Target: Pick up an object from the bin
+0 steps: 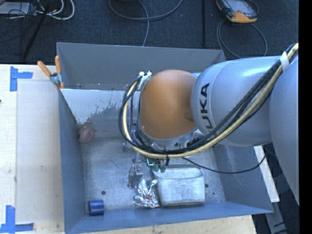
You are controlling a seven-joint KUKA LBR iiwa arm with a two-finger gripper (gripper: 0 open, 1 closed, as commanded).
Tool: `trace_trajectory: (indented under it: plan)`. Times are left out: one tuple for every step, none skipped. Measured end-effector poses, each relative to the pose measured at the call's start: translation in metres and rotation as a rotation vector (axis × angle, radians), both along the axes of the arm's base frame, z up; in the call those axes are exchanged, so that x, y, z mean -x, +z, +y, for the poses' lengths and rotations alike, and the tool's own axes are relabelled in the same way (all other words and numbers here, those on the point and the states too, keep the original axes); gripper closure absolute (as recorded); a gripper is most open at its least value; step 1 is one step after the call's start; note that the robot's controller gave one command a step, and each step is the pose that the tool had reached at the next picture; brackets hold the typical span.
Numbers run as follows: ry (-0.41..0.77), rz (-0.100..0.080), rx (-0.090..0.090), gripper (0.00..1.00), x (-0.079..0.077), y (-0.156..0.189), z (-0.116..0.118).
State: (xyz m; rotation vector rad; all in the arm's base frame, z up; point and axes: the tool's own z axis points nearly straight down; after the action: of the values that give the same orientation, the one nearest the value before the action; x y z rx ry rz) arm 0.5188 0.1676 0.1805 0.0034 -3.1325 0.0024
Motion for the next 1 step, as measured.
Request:
trace_trajectory:
  plan:
    - [0.09, -0.021, -0.006, 0.0, 0.0356, -0.1089, -0.0563]
